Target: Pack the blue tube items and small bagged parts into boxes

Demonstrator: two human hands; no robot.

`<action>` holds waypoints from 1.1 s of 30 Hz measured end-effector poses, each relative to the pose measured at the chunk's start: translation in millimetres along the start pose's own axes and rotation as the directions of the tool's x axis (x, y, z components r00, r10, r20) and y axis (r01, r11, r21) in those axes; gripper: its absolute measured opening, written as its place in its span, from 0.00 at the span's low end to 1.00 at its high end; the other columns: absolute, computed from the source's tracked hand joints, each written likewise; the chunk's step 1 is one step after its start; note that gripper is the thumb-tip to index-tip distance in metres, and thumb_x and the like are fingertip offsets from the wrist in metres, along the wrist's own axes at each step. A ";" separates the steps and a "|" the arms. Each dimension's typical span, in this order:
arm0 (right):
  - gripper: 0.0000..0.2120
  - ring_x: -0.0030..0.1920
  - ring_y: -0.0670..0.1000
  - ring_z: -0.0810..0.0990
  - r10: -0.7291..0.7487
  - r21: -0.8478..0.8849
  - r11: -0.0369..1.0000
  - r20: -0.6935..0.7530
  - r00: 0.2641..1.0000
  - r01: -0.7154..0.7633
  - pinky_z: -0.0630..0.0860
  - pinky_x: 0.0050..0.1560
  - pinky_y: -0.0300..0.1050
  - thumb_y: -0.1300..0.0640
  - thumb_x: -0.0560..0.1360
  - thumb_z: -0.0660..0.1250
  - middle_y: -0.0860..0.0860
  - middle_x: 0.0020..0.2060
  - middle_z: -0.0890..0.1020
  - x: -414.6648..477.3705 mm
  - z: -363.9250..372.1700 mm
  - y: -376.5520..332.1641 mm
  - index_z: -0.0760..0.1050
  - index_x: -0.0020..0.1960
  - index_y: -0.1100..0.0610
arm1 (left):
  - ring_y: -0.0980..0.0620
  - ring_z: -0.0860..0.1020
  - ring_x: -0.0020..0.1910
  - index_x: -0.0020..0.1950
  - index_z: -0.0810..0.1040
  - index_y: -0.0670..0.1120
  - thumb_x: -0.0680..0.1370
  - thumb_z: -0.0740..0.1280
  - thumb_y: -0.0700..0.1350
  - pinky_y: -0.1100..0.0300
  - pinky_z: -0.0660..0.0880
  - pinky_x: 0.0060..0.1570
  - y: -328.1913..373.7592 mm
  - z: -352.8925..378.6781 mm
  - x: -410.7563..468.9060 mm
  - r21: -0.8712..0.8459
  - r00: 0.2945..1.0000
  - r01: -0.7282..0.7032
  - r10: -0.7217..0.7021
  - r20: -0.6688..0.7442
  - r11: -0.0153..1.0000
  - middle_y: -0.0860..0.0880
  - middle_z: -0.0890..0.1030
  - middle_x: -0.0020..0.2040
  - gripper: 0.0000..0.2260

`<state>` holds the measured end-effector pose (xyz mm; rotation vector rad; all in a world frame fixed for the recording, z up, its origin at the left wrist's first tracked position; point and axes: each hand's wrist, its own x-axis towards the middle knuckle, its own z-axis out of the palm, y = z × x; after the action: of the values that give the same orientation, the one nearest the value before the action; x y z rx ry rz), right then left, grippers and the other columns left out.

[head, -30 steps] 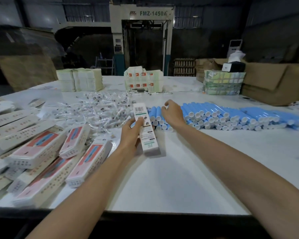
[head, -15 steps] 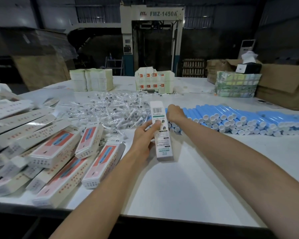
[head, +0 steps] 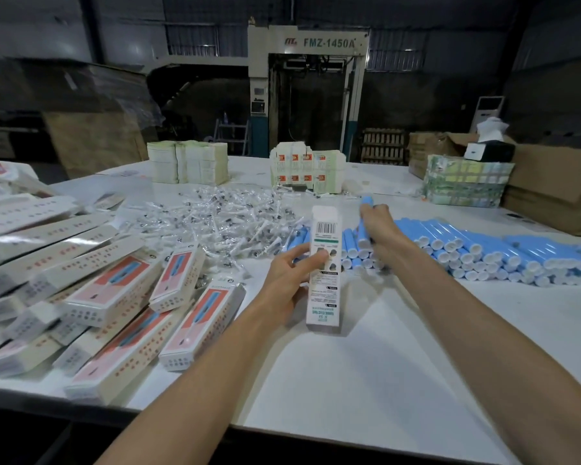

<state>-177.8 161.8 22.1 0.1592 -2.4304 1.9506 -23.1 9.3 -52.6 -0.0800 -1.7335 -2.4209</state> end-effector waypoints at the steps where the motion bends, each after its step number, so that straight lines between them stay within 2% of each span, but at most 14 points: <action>1: 0.10 0.51 0.55 0.74 -0.013 0.140 0.990 -0.032 0.999 0.017 0.76 0.45 0.49 0.56 0.86 0.56 0.57 0.54 0.72 -5.8 -11.2 -4.2 0.64 0.66 0.56 | 0.43 0.87 0.53 0.68 0.83 0.48 0.79 0.78 0.45 0.49 0.86 0.49 -0.5 0.6 0.9 0.006 1.000 0.000 0.000 0.013 1.000 0.41 0.88 0.59 0.18; 3: 0.08 0.46 0.54 0.78 -0.080 0.406 0.908 -0.075 0.994 0.103 0.77 0.39 0.45 0.60 0.86 0.57 0.57 0.48 0.76 -19.6 -31.0 -14.3 0.67 0.64 0.59 | 0.42 0.87 0.54 0.70 0.82 0.47 0.78 0.79 0.46 0.48 0.85 0.51 -1.7 1.7 2.3 0.026 0.999 0.000 -0.001 0.044 1.000 0.42 0.88 0.59 0.21; 6: 0.17 0.52 0.54 0.84 -0.266 0.754 0.629 -0.023 0.964 0.192 0.84 0.54 0.51 0.69 0.85 0.58 0.58 0.54 0.77 -41.8 -48.8 -28.7 0.65 0.72 0.57 | 0.40 0.87 0.57 0.72 0.80 0.47 0.78 0.79 0.46 0.42 0.84 0.57 -4.5 4.6 3.0 0.071 0.996 0.006 -0.012 0.091 0.997 0.41 0.88 0.60 0.24; 7: 0.21 0.55 0.56 0.84 -0.319 0.806 0.556 -0.015 0.948 0.200 0.83 0.58 0.56 0.71 0.84 0.58 0.60 0.57 0.77 -48.8 -50.4 -32.4 0.63 0.74 0.56 | 0.39 0.87 0.58 0.72 0.80 0.47 0.77 0.80 0.46 0.41 0.83 0.59 -5.2 5.5 3.0 0.080 0.994 0.007 -0.015 0.107 0.997 0.41 0.88 0.60 0.24; 9: 0.30 0.59 0.59 0.83 -0.378 0.827 0.516 -0.014 0.926 0.223 0.81 0.62 0.64 0.72 0.83 0.60 0.62 0.59 0.76 -61.7 -47.9 -39.1 0.56 0.79 0.53 | 0.37 0.86 0.60 0.72 0.80 0.47 0.76 0.80 0.47 0.41 0.84 0.58 -5.3 6.9 2.6 0.081 0.991 0.006 -0.017 0.134 0.997 0.40 0.87 0.61 0.25; 11: 0.37 0.58 0.59 0.84 -0.401 0.760 0.591 -0.017 0.916 0.273 0.80 0.63 0.67 0.72 0.83 0.61 0.63 0.59 0.75 -70.6 -42.2 -42.4 0.50 0.82 0.47 | 0.36 0.86 0.61 0.73 0.79 0.47 0.76 0.80 0.47 0.40 0.83 0.60 -5.1 7.1 2.8 0.070 0.988 0.007 -0.017 0.153 0.998 0.39 0.87 0.62 0.26; 14: 0.44 0.58 0.59 0.85 -0.405 0.544 0.767 -0.002 0.914 0.341 0.82 0.61 0.64 0.70 0.82 0.64 0.63 0.66 0.73 -78.4 -36.8 -39.9 0.44 0.82 0.39 | 0.34 0.84 0.63 0.73 0.78 0.47 0.76 0.80 0.47 0.34 0.80 0.65 -5.9 7.1 2.4 0.073 0.988 -0.001 -0.010 0.155 0.997 0.38 0.86 0.62 0.27; 18: 0.44 0.53 0.58 0.87 -0.429 0.292 0.866 0.023 0.903 0.405 0.84 0.58 0.60 0.67 0.81 0.68 0.64 0.67 0.74 -77.9 -43.5 -35.1 0.48 0.80 0.35 | 0.34 0.84 0.63 0.74 0.78 0.48 0.76 0.79 0.47 0.33 0.79 0.66 -4.7 8.7 0.2 0.083 0.990 -0.006 -0.005 0.141 0.997 0.39 0.86 0.62 0.27; 20: 0.40 0.50 0.54 0.87 -0.454 0.145 0.883 0.025 0.891 0.446 0.85 0.54 0.51 0.65 0.80 0.70 0.62 0.64 0.76 -75.6 -49.2 -35.4 0.53 0.79 0.37 | 0.35 0.85 0.62 0.73 0.78 0.48 0.76 0.79 0.47 0.35 0.80 0.65 -4.0 10.1 -1.5 0.085 0.990 -0.008 -0.004 0.143 0.996 0.39 0.87 0.62 0.26; 23: 0.42 0.46 0.47 0.85 -0.484 -0.040 0.872 0.081 0.871 0.488 0.81 0.43 0.38 0.60 0.79 0.72 0.58 0.53 0.83 -71.3 -58.8 -37.0 0.50 0.80 0.38 | 0.37 0.86 0.60 0.72 0.79 0.47 0.76 0.79 0.47 0.42 0.85 0.58 -3.2 12.1 -4.1 0.095 0.990 -0.006 -0.007 0.137 0.995 0.40 0.87 0.61 0.25; 25: 0.44 0.47 0.48 0.85 -0.485 -0.106 0.857 0.167 0.858 0.505 0.79 0.45 0.39 0.60 0.79 0.73 0.59 0.58 0.82 -69.1 -63.4 -40.6 0.49 0.79 0.34 | 0.38 0.87 0.58 0.72 0.79 0.47 0.78 0.79 0.47 0.46 0.86 0.54 -2.8 12.7 -5.4 0.109 0.992 -0.005 -0.009 0.127 0.994 0.40 0.87 0.60 0.24; 27: 0.41 0.48 0.48 0.84 -0.492 -0.154 0.834 0.226 0.841 0.530 0.78 0.47 0.42 0.60 0.78 0.73 0.59 0.63 0.79 -66.9 -65.9 -45.8 0.52 0.75 0.32 | 0.38 0.86 0.59 0.72 0.79 0.48 0.79 0.78 0.46 0.45 0.85 0.55 -2.3 13.0 -6.6 0.119 0.992 -0.001 -0.014 0.124 0.993 0.40 0.87 0.60 0.22; 30: 0.37 0.40 0.46 0.80 -0.407 -0.184 0.861 0.309 0.859 0.474 0.76 0.42 0.41 0.59 0.75 0.75 0.58 0.50 0.82 -64.2 -67.0 -53.6 0.57 0.73 0.37 | 0.36 0.86 0.60 0.71 0.80 0.49 0.80 0.77 0.46 0.42 0.84 0.59 -1.8 15.7 -9.0 0.123 0.990 0.000 -0.017 0.138 0.992 0.39 0.87 0.61 0.20; 33: 0.30 0.45 0.52 0.80 -0.286 -0.288 0.855 0.431 0.856 0.431 0.75 0.44 0.44 0.58 0.75 0.75 0.55 0.55 0.79 -66.1 -61.1 -48.2 0.64 0.71 0.46 | 0.36 0.85 0.61 0.71 0.80 0.49 0.81 0.76 0.45 0.40 0.82 0.61 -1.8 17.8 -10.0 0.123 0.993 -0.001 -0.013 0.115 0.992 0.39 0.87 0.61 0.19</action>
<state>-110.5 215.4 77.0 0.9886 -2.6766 1.3587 -14.5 27.7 -49.8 -0.2034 -1.9306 -2.3494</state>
